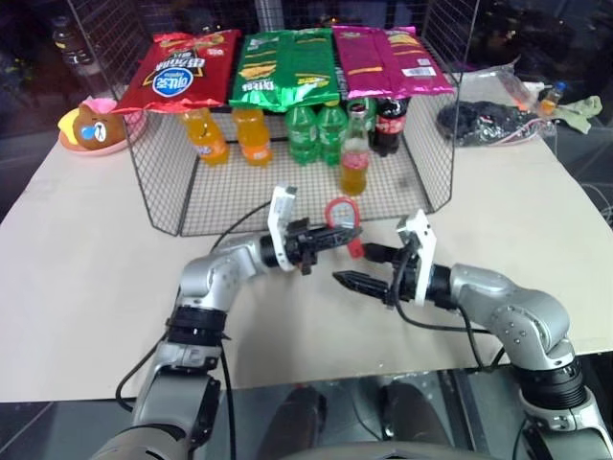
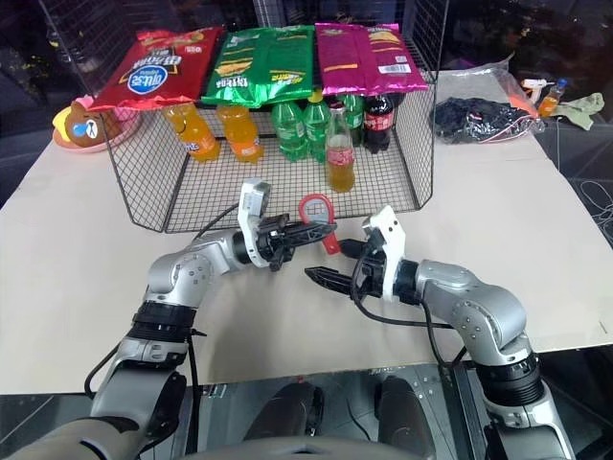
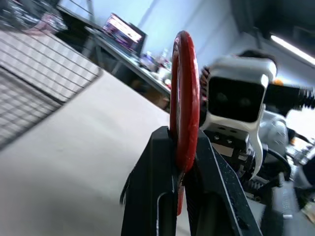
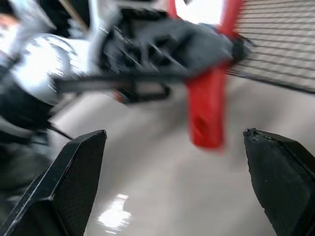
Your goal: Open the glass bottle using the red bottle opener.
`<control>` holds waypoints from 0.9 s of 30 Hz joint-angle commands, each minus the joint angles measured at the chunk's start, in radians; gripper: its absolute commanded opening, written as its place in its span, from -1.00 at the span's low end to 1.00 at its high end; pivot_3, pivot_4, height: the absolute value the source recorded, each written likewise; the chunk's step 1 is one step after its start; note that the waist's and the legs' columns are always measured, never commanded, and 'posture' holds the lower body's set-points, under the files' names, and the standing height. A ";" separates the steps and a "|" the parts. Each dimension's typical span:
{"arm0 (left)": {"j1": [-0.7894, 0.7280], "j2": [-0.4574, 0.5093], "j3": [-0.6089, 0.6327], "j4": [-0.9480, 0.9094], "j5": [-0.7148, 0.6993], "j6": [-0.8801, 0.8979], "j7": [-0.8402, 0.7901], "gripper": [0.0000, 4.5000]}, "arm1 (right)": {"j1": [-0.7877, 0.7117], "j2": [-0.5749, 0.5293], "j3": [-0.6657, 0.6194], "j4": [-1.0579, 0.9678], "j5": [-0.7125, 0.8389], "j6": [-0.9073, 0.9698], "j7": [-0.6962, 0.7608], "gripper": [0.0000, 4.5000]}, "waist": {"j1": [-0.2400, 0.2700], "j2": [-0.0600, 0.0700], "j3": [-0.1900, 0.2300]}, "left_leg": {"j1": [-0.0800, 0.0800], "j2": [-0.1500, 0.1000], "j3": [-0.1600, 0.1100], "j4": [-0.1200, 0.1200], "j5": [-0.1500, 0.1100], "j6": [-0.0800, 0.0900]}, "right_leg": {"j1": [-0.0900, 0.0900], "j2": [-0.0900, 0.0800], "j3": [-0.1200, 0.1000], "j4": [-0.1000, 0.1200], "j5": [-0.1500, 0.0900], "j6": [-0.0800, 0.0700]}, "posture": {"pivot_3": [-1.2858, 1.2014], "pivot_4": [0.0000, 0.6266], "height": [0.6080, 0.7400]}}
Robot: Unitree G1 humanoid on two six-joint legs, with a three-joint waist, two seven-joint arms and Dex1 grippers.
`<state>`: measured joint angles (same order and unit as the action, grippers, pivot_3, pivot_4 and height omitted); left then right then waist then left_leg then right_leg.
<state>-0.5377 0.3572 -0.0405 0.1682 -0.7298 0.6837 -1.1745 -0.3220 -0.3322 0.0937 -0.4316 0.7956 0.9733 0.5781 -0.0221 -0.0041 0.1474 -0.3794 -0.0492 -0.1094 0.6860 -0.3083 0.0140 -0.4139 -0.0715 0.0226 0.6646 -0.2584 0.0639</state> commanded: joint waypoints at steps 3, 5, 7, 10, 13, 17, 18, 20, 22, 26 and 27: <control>-0.011 -0.020 0.005 -0.029 0.000 -0.014 -0.012 -1.00 | -0.045 0.041 -0.068 -0.007 0.119 0.058 -0.036 0.75 | 0.002 0.000 0.000 | 0.000 0.000 0.000 0.000 0.000 0.000 | 0.000 0.000 0.000 0.000 0.000 0.000 | 0.03 -0.52 1.00; -0.008 -0.024 0.005 -0.030 0.003 -0.016 -0.013 -1.00 | -0.048 0.046 -0.078 -0.002 0.138 0.067 -0.045 0.39 | 0.004 0.000 0.000 | 0.000 0.000 0.000 0.000 0.000 0.000 | 0.000 0.000 0.000 0.000 0.000 0.000 | 0.03 -0.52 1.00; -0.004 -0.027 0.007 -0.028 0.005 -0.019 -0.016 -1.00 | -0.045 0.029 -0.071 -0.007 0.135 0.076 -0.032 -0.01 | 0.004 0.000 0.000 | 0.000 0.000 0.000 0.000 0.000 0.000 | 0.000 0.000 0.000 0.000 0.000 0.000 | 0.03 -0.52 1.00; -0.002 -0.030 0.018 -0.025 -0.005 -0.004 -0.017 -1.00 | -0.032 0.002 -0.057 -0.012 0.130 0.086 -0.013 -0.62 | 0.004 0.000 0.000 | 0.000 0.000 0.000 0.000 0.000 0.000 | 0.000 0.000 0.000 0.000 0.000 0.000 | 0.03 -0.52 1.00; -0.002 -0.032 0.024 -0.023 -0.013 0.004 -0.017 -1.00 | -0.022 -0.024 -0.043 -0.016 0.128 0.088 0.005 -0.99 | 0.002 0.000 0.000 | 0.000 0.000 0.000 0.000 0.000 0.000 | 0.000 0.000 0.000 0.000 0.000 0.000 | 0.03 -0.52 1.00; -0.004 -0.033 0.029 -0.018 -0.021 0.018 -0.016 -1.00 | -0.015 -0.054 -0.017 -0.020 0.117 0.085 0.031 -0.99 | 0.001 0.000 0.000 | 0.000 0.000 0.000 0.000 0.000 0.000 | 0.000 0.000 0.000 0.000 0.000 0.000 | 0.03 -0.52 1.00; -0.004 -0.034 0.029 -0.019 -0.022 0.020 -0.016 -1.00 | -0.014 -0.057 -0.014 -0.020 0.116 0.083 0.032 -0.99 | 0.002 0.000 0.000 | 0.000 0.000 0.000 0.000 0.000 0.000 | 0.000 0.000 0.000 0.000 0.000 0.000 | 0.03 -0.52 1.00; -0.003 -0.038 0.035 -0.019 -0.029 0.026 -0.010 -1.00 | -0.011 -0.064 -0.005 -0.019 0.111 0.079 0.036 -0.99 | 0.002 0.000 0.000 | 0.000 0.000 0.000 0.000 0.000 0.000 | 0.000 0.000 0.000 0.000 0.000 0.000 | 0.03 -0.52 1.00; -0.006 -0.052 0.057 -0.019 -0.048 0.026 0.000 -1.00 | -0.010 -0.065 -0.003 -0.015 0.109 0.080 0.032 -0.99 | 0.002 0.000 0.000 | 0.000 0.000 0.000 0.000 0.000 0.000 | 0.000 0.000 0.000 0.000 0.000 0.000 | 0.03 -0.52 1.00; -0.012 -0.063 0.079 -0.010 -0.042 0.005 0.023 -0.65 | -0.015 -0.059 -0.007 0.002 0.103 0.075 0.020 -1.00 | 0.003 0.000 0.000 | 0.000 0.000 0.000 0.000 0.000 0.000 | 0.000 0.000 0.000 0.000 0.000 0.000 | 0.03 -0.52 1.00; -0.012 -0.063 0.084 -0.010 -0.045 0.006 0.024 -0.53 | -0.015 -0.058 -0.010 0.006 0.099 0.072 0.016 -1.00 | 0.002 0.000 0.000 | 0.000 0.000 0.000 0.000 0.000 0.000 | 0.000 0.000 0.000 0.000 0.000 0.000 | 0.03 -0.52 1.00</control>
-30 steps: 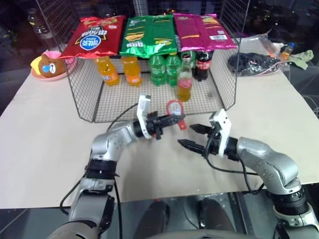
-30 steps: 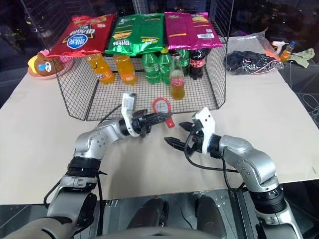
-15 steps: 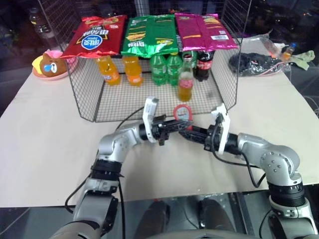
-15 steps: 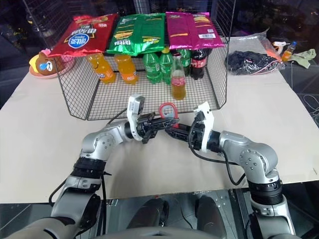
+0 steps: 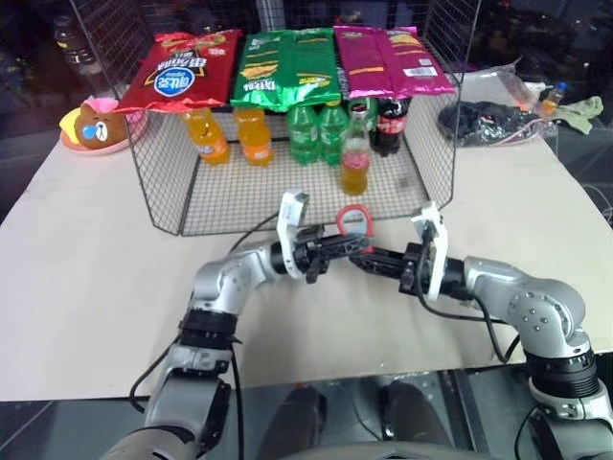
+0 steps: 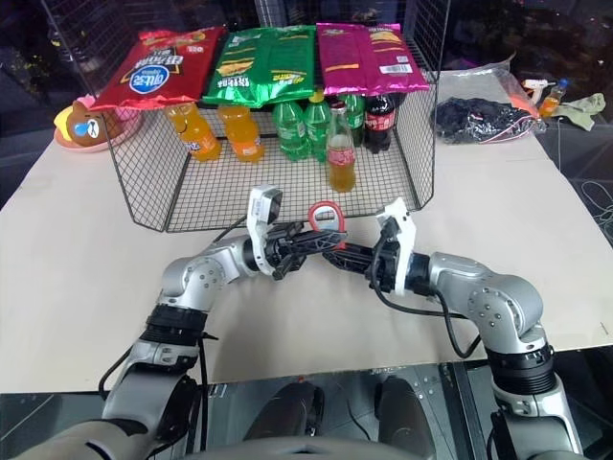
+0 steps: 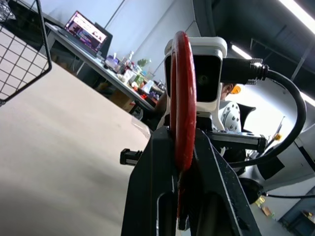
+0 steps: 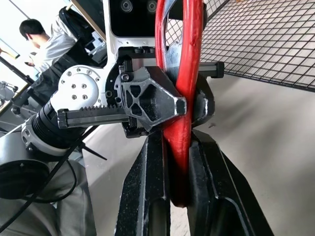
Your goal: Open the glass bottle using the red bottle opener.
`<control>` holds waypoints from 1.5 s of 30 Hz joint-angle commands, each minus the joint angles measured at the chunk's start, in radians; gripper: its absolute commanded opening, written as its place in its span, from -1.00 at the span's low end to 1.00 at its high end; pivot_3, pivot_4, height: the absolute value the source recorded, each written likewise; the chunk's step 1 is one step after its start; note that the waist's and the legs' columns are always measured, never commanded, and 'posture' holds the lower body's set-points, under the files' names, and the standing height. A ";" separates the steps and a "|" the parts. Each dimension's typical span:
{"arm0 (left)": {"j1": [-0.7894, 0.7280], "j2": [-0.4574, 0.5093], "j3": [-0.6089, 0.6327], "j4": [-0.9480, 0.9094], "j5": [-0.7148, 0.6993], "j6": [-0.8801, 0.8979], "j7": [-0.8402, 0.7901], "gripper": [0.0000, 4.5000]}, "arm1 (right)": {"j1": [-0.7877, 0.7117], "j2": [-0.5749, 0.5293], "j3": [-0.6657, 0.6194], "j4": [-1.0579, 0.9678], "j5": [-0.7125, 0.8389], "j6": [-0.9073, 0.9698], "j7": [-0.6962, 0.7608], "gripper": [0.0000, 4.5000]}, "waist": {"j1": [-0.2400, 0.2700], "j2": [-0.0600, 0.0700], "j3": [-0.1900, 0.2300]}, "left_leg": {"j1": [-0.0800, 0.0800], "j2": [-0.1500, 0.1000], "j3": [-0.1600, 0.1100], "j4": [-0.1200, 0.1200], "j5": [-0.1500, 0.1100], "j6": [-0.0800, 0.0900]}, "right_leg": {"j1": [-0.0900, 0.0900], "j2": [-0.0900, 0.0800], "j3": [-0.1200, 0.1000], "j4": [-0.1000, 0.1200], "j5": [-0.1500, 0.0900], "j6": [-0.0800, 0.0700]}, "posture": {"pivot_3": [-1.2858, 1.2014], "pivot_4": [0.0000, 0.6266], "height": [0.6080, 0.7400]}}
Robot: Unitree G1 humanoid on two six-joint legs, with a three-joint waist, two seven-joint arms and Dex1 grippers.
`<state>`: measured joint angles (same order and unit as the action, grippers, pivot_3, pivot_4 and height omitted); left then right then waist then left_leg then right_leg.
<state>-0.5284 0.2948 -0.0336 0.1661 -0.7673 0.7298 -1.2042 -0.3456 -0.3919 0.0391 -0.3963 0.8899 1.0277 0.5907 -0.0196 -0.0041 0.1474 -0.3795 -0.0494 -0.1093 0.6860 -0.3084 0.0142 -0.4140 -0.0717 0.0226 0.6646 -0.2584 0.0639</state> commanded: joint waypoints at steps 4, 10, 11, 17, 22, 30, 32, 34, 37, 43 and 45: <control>-0.011 -0.001 0.106 -0.016 -0.007 -0.060 0.074 0.31 | 0.035 -0.011 0.038 -0.007 -0.063 -0.036 -0.018 -1.00 | 0.000 0.000 0.000 | 0.000 0.001 0.000 0.000 0.000 0.000 | 0.000 0.000 0.000 0.000 0.000 0.000 | 0.03 -0.52 1.00; -0.023 -0.055 0.164 0.000 0.077 -0.268 0.190 0.99 | 0.079 -0.005 -0.075 0.037 -0.143 -0.135 -0.106 -1.00 | 0.008 0.000 0.000 | -0.001 0.000 0.000 0.001 0.000 0.000 | 0.000 -0.001 0.000 0.000 0.000 0.000 | 0.03 -0.52 1.00; -0.034 -0.068 0.167 0.019 0.107 -0.326 0.208 0.99 | 0.082 -0.005 -0.090 0.046 -0.157 -0.151 -0.118 -1.00 | 0.009 0.000 0.000 | -0.001 0.000 0.000 0.000 0.000 0.000 | 0.000 -0.001 0.000 -0.001 0.000 0.000 | 0.03 -0.52 1.00; -0.203 -0.143 0.170 0.323 0.349 -0.810 0.367 0.99 | 0.094 -0.002 -0.126 0.055 -0.224 -0.227 -0.146 -1.00 | 0.010 0.000 0.000 | -0.001 -0.001 0.000 0.000 0.000 0.000 | 0.000 0.000 -0.001 -0.001 0.000 0.000 | 0.03 -0.52 1.00; -0.350 -0.154 0.157 0.633 0.487 -1.083 0.453 0.99 | 0.082 0.036 -0.142 0.023 -0.261 -0.295 -0.199 -1.00 | 0.004 -0.001 0.000 | -0.001 -0.002 0.002 0.000 0.000 0.000 | -0.001 -0.001 0.000 -0.001 0.000 0.000 | 0.03 -0.52 1.00; -0.490 -0.178 0.125 0.959 0.618 -1.272 0.526 0.99 | 0.076 0.061 -0.120 -0.031 -0.359 -0.402 -0.250 -1.00 | 0.004 -0.001 0.000 | -0.002 -0.005 0.000 0.000 0.000 0.000 | -0.001 0.000 -0.001 -0.001 0.000 0.000 | 0.03 -0.52 1.00; -0.516 -0.188 0.131 1.004 0.628 -1.277 0.546 0.99 | 0.075 0.060 -0.110 -0.052 -0.393 -0.434 -0.259 -1.00 | 0.003 -0.001 0.000 | -0.002 -0.005 0.000 0.000 0.000 0.000 | -0.001 0.000 -0.001 -0.001 0.000 0.000 | 0.03 -0.52 1.00; -0.542 -0.199 0.133 1.038 0.641 -1.277 0.569 0.99 | 0.089 0.040 -0.080 -0.085 -0.437 -0.452 -0.254 -1.00 | 0.002 -0.001 0.000 | -0.002 -0.005 0.000 0.000 0.000 0.000 | -0.001 0.000 -0.001 0.000 0.000 0.000 | 0.03 -0.52 1.00; -0.568 -0.206 0.135 1.070 0.654 -1.277 0.606 0.99 | 0.114 0.021 -0.041 -0.113 -0.481 -0.467 -0.244 -1.00 | 0.002 -0.001 0.000 | -0.002 -0.005 0.000 0.000 0.000 0.000 | -0.001 0.000 -0.001 0.000 0.000 0.000 | 0.03 -0.52 1.00; -0.603 -0.215 0.125 1.108 0.696 -1.269 0.679 0.99 | 0.127 0.043 -0.021 -0.140 -0.498 -0.466 -0.258 -1.00 | 0.001 -0.001 0.000 | -0.002 -0.005 0.000 0.000 0.000 0.000 | -0.001 0.000 -0.001 0.000 0.000 0.000 | 0.03 -0.52 1.00; -0.615 -0.220 0.121 1.119 0.712 -1.253 0.710 0.99 | 0.122 0.050 -0.018 -0.140 -0.502 -0.466 -0.260 -1.00 | 0.001 -0.001 0.000 | -0.002 -0.005 0.000 0.000 0.000 0.000 | -0.001 0.000 -0.001 0.000 0.000 0.000 | 0.03 -0.52 1.00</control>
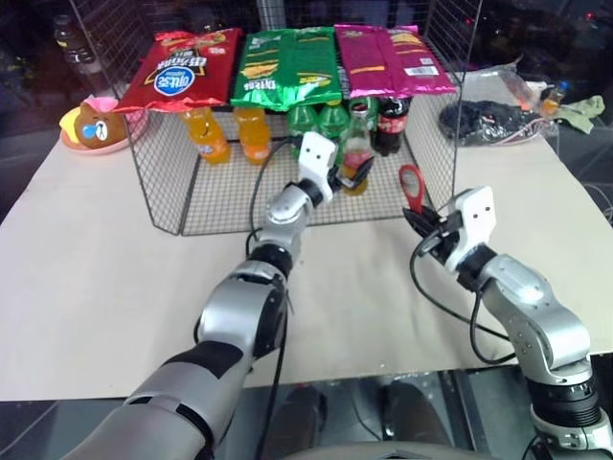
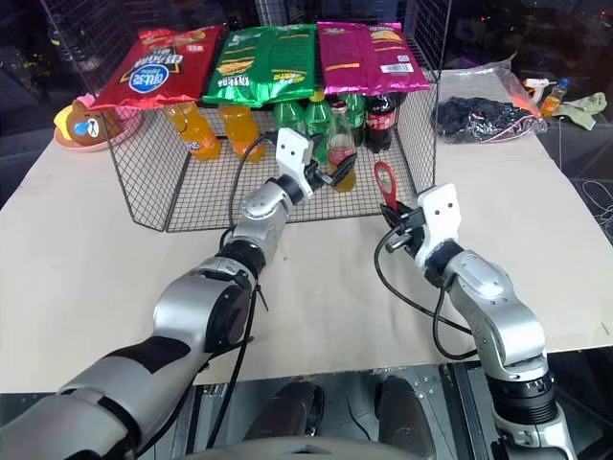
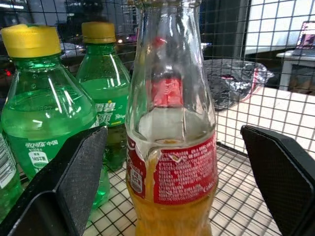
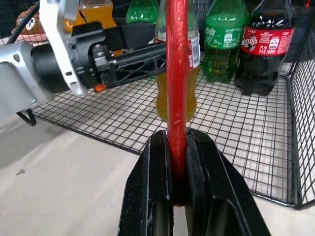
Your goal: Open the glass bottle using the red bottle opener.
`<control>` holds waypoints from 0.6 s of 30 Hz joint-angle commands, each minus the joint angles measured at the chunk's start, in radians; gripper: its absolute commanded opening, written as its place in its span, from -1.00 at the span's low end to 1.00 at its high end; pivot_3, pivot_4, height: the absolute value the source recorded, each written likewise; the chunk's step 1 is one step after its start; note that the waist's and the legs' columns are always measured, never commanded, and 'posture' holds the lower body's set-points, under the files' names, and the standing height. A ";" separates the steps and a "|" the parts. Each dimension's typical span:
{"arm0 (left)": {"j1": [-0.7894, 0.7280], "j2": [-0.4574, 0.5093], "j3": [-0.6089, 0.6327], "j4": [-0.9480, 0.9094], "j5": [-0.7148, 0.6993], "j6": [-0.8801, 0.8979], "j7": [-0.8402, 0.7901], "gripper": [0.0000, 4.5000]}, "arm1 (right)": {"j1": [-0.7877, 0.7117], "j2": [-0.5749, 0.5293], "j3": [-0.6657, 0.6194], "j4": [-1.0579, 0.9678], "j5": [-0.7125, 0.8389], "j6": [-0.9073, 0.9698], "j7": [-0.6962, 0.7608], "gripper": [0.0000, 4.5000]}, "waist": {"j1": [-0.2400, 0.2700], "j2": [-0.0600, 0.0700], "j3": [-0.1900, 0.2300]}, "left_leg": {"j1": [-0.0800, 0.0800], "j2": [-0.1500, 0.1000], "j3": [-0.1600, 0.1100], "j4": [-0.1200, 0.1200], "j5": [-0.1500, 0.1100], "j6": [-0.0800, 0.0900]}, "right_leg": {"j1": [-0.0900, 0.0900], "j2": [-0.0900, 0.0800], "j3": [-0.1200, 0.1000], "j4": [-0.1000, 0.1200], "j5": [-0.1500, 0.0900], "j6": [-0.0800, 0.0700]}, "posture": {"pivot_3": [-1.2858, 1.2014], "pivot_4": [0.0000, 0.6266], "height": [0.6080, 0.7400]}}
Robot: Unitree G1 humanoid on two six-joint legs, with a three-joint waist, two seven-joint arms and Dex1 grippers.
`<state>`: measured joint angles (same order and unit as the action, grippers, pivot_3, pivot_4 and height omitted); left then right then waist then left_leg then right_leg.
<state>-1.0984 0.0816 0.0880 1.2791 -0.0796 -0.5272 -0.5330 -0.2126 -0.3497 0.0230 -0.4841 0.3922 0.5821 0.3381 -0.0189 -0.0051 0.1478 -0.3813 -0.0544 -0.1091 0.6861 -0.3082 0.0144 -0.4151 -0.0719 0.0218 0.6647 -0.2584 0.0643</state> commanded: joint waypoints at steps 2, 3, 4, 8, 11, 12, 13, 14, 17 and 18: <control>-0.056 -0.012 -0.001 0.016 0.038 0.019 0.066 0.99 | -0.015 0.013 0.000 -0.050 -0.008 -0.020 -0.006 -1.00 | 0.000 0.000 0.000 | 0.000 0.000 0.000 0.000 0.000 0.000 | 0.000 0.000 0.000 0.000 0.000 0.000 | 0.03 -0.52 1.00; -0.061 -0.015 -0.002 0.020 0.045 0.023 0.076 0.99 | -0.016 0.015 0.000 -0.049 -0.010 -0.020 -0.005 -1.00 | 0.000 0.000 0.000 | 0.000 0.000 0.000 0.000 0.000 0.000 | 0.000 0.000 0.000 0.000 0.000 0.000 | 0.03 -0.52 1.00; -0.069 -0.019 -0.002 0.024 0.051 0.030 0.085 0.99 | -0.017 0.017 0.000 -0.048 -0.012 -0.020 -0.004 -1.00 | 0.001 0.000 0.000 | 0.000 0.000 0.000 0.000 0.000 0.000 | 0.000 0.000 0.000 0.000 0.000 0.000 | 0.03 -0.52 1.00; -0.097 -0.037 -0.005 0.040 0.080 0.065 0.139 0.99 | -0.017 0.022 0.007 -0.042 -0.022 -0.024 0.002 -1.00 | 0.001 0.000 0.000 | 0.000 0.000 0.000 0.000 0.000 0.000 | 0.000 0.000 0.000 0.000 0.000 0.000 | 0.03 -0.52 1.00; -0.117 -0.048 0.000 0.050 0.094 0.095 0.172 0.99 | -0.020 0.027 0.011 -0.040 -0.027 -0.024 0.004 -1.00 | 0.001 0.000 0.000 | 0.000 0.000 0.000 0.000 0.000 0.000 | 0.000 0.000 0.000 0.000 0.000 0.000 | 0.03 -0.52 1.00; -0.121 -0.050 0.001 0.051 0.099 0.101 0.177 0.99 | -0.020 0.029 0.011 -0.039 -0.029 -0.024 0.004 -1.00 | 0.001 0.000 0.000 | 0.000 -0.001 0.000 0.000 0.000 0.000 | 0.000 0.000 0.000 0.000 0.000 0.000 | 0.03 -0.52 1.00; -0.127 -0.054 0.002 0.054 0.103 0.112 0.187 0.99 | -0.019 0.030 0.012 -0.040 -0.031 -0.024 0.004 -1.00 | 0.001 0.000 0.000 | 0.000 -0.001 0.000 0.000 0.000 0.000 | 0.000 0.000 0.000 0.000 0.000 0.000 | 0.03 -0.52 1.00; -0.135 -0.058 -0.001 0.057 0.111 0.125 0.199 0.99 | -0.019 0.033 0.013 -0.041 -0.033 -0.024 0.003 -1.00 | -0.002 0.000 0.000 | 0.000 0.000 0.000 0.000 0.000 0.000 | 0.000 0.000 0.000 0.000 0.000 0.000 | 0.03 -0.52 1.00; -0.158 -0.070 -0.003 0.067 0.131 0.168 0.251 0.99 | -0.016 0.036 0.013 -0.048 -0.038 -0.022 -0.002 -1.00 | -0.001 0.000 0.000 | 0.000 0.000 0.000 0.000 0.000 0.000 | 0.000 0.000 0.000 0.000 0.000 0.000 | 0.03 -0.52 1.00; -0.163 -0.073 0.001 0.069 0.134 0.176 0.261 0.99 | -0.014 0.037 0.011 -0.052 -0.039 -0.020 -0.003 -1.00 | 0.000 0.000 0.000 | 0.000 -0.001 0.000 0.000 0.000 0.000 | 0.000 0.000 0.000 0.000 0.000 0.000 | 0.03 -0.52 1.00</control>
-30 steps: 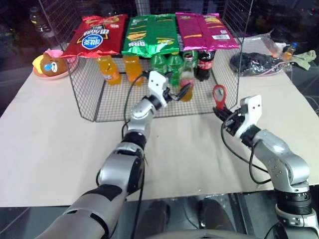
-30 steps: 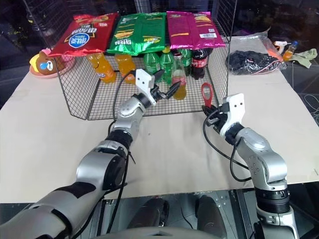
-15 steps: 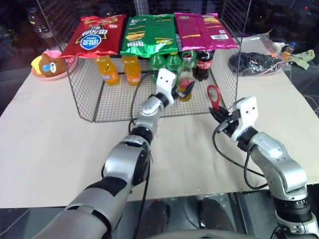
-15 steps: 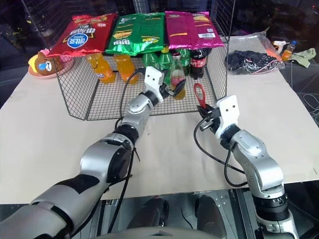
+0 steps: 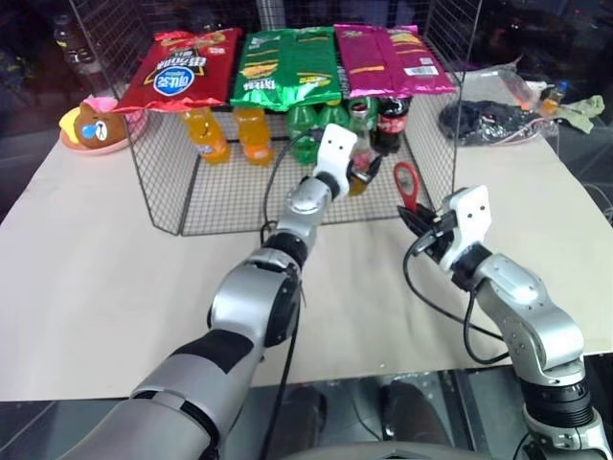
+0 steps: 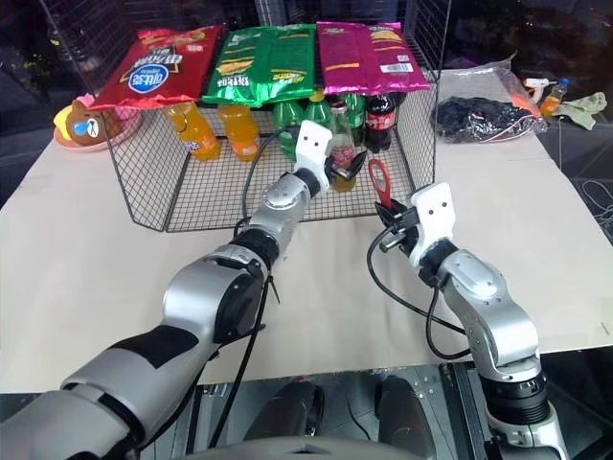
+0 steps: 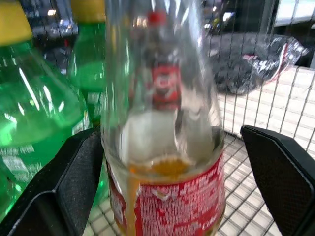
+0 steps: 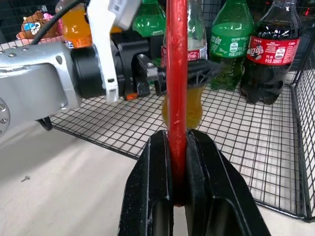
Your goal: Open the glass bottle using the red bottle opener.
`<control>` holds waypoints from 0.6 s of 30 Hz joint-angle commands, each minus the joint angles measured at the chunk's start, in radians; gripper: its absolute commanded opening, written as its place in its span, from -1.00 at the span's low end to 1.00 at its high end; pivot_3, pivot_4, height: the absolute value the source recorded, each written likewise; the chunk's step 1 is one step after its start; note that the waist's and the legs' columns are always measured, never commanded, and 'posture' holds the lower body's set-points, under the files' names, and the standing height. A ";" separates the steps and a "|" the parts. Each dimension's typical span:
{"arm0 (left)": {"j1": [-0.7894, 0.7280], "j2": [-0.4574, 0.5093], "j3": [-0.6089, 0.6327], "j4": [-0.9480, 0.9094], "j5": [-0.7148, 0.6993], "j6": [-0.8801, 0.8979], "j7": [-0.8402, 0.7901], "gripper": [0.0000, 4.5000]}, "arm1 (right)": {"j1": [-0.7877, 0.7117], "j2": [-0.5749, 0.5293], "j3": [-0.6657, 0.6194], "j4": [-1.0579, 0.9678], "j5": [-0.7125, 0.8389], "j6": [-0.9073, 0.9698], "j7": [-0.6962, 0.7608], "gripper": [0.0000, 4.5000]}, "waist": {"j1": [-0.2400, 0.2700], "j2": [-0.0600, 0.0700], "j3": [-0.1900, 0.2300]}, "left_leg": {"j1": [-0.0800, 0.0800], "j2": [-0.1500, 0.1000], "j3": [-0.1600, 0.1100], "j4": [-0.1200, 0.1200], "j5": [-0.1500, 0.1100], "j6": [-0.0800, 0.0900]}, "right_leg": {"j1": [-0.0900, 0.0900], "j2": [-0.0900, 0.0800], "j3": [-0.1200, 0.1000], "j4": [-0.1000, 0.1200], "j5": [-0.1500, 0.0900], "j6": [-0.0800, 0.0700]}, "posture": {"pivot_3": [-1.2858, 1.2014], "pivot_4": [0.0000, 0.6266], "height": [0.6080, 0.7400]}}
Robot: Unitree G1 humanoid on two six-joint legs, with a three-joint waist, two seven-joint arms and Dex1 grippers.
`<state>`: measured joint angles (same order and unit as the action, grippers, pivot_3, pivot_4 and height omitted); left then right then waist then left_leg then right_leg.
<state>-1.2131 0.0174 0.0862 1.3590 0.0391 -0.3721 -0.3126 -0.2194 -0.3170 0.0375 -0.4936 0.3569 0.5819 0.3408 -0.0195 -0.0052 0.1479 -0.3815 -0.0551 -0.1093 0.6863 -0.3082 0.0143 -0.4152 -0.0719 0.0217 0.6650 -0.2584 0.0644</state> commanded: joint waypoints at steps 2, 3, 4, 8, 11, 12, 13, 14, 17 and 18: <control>-0.059 -0.018 0.017 -0.008 0.013 0.042 0.057 0.99 | 0.000 0.003 -0.012 -0.049 -0.006 -0.019 -0.009 -1.00 | 0.001 0.000 0.000 | 0.000 0.000 0.000 0.000 0.000 0.000 | 0.000 0.000 0.000 0.000 0.000 0.000 | 0.03 -0.52 1.00; -0.065 -0.025 0.027 -0.006 0.006 0.051 0.059 0.99 | 0.003 0.001 -0.014 -0.051 -0.008 -0.019 -0.011 -1.00 | 0.001 0.000 0.000 | 0.000 0.000 0.000 0.000 0.000 0.000 | 0.000 0.000 0.000 0.000 0.000 0.000 | 0.03 -0.52 1.00; -0.069 -0.033 0.035 -0.005 0.000 0.060 0.057 0.99 | 0.006 0.001 -0.014 -0.053 -0.010 -0.020 -0.012 -1.00 | 0.002 0.000 0.000 | 0.000 0.000 0.000 0.000 0.000 0.000 | 0.000 0.000 0.000 0.000 0.000 0.000 | 0.03 -0.52 1.00; -0.076 -0.049 0.051 -0.003 0.005 0.078 0.068 0.69 | 0.014 0.005 -0.013 -0.062 -0.018 -0.020 -0.018 -1.00 | 0.002 0.000 0.000 | 0.000 0.000 0.000 0.000 0.000 0.000 | 0.000 0.000 0.000 0.000 0.000 0.000 | 0.03 -0.52 1.00; -0.074 -0.046 0.054 -0.003 0.017 0.086 0.097 0.17 | 0.019 0.009 -0.014 -0.071 -0.020 -0.017 -0.025 -1.00 | 0.002 0.000 0.000 | 0.000 0.000 0.000 0.000 0.000 0.000 | 0.000 0.000 0.000 0.000 0.000 0.000 | 0.03 -0.52 1.00; -0.073 -0.045 0.053 -0.003 0.021 0.087 0.103 0.16 | 0.022 0.008 -0.015 -0.072 -0.021 -0.017 -0.026 -1.00 | 0.002 0.000 0.000 | 0.000 0.000 0.000 0.000 0.000 0.000 | 0.000 0.000 0.000 0.000 0.000 0.000 | 0.03 -0.52 1.00; -0.072 -0.044 0.053 -0.003 0.024 0.088 0.108 0.16 | 0.024 0.008 -0.015 -0.073 -0.022 -0.018 -0.027 -1.00 | 0.002 0.000 0.000 | 0.000 0.000 0.000 0.000 0.000 0.000 | 0.000 0.000 0.000 0.000 0.000 0.000 | 0.03 -0.52 1.00; -0.071 -0.044 0.055 -0.003 0.025 0.087 0.109 0.16 | 0.026 0.006 -0.014 -0.072 -0.024 -0.020 -0.026 -1.00 | 0.002 0.000 0.000 | 0.000 0.000 0.000 0.000 0.000 0.000 | 0.000 0.000 0.000 0.000 0.000 0.000 | 0.03 -0.52 1.00; -0.066 -0.046 0.063 -0.005 0.020 0.080 0.095 0.16 | 0.024 0.003 -0.013 -0.066 -0.029 -0.024 -0.023 -1.00 | 0.001 0.000 0.000 | 0.000 0.000 0.000 0.000 0.000 0.000 | 0.000 0.000 0.000 0.001 0.000 0.000 | 0.03 -0.52 1.00; -0.065 -0.046 0.066 -0.006 0.019 0.074 0.086 0.16 | 0.022 0.003 -0.013 -0.064 -0.030 -0.025 -0.022 -1.00 | 0.002 0.000 0.000 | 0.001 0.000 0.000 0.000 0.000 0.000 | 0.000 0.000 0.000 0.001 0.000 0.000 | 0.03 -0.52 1.00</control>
<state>-1.2601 -0.0291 0.1482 1.3656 0.0553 -0.2881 -0.2163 -0.1901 -0.3112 0.0348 -0.5183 0.3287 0.5819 0.3189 -0.0180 -0.0052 0.1479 -0.3810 -0.0552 -0.1089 0.6867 -0.3082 0.0143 -0.4152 -0.0721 0.0221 0.6659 -0.2584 0.0644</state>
